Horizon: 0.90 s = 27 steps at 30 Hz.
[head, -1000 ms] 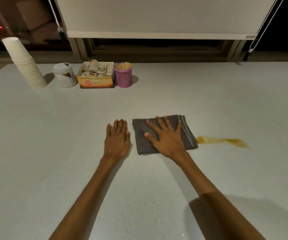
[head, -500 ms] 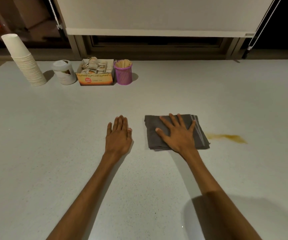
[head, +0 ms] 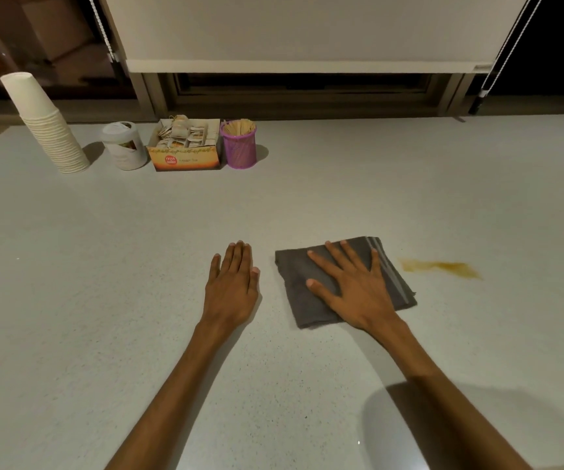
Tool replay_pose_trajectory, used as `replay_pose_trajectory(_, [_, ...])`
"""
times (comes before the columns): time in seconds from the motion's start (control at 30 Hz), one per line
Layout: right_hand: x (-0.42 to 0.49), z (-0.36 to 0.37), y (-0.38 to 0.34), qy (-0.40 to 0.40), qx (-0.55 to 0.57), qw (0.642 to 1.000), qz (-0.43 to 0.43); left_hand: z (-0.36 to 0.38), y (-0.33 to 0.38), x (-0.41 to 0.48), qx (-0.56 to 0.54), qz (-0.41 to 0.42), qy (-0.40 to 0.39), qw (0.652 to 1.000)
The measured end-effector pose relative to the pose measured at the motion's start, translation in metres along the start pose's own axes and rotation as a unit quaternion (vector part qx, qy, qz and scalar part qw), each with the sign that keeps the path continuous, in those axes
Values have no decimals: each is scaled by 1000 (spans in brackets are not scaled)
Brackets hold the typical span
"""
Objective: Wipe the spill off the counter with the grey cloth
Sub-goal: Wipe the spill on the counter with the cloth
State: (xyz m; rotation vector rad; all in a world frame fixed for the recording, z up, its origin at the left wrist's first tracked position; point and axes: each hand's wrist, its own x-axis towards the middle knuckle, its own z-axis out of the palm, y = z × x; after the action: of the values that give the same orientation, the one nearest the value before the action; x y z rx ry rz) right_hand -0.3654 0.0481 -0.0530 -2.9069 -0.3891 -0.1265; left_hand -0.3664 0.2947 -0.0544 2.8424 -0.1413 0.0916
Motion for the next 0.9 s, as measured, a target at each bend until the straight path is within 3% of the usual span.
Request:
replay_pose_trajectory(0.13, [25,-13,12,-13,3,997,75,3,6,-6,8,-3,-2,1000])
replay_pose_trajectory(0.33, [-12,-4,11,-3,0,1000,4,-3,7,-8,1,4,-9,1000])
replay_pose_trajectory(0.5, [16,-18,11,-21,10,996,90,2,28,-2,2,-7,-16,1000])
replay_pose_trajectory(0.63, [-7,-6,8,10,1,999,43,3,38,2,1,-13,-16,1000])
replay_pose_trajectory(0.8, [14,-22,37,-5,18,994,104,5,45,4,9,-2,-18,1000])
replay_pose_trajectory(0.9, [16,-19,23,-6,8,997,82,5,50,9,2,-4,-18,1000])
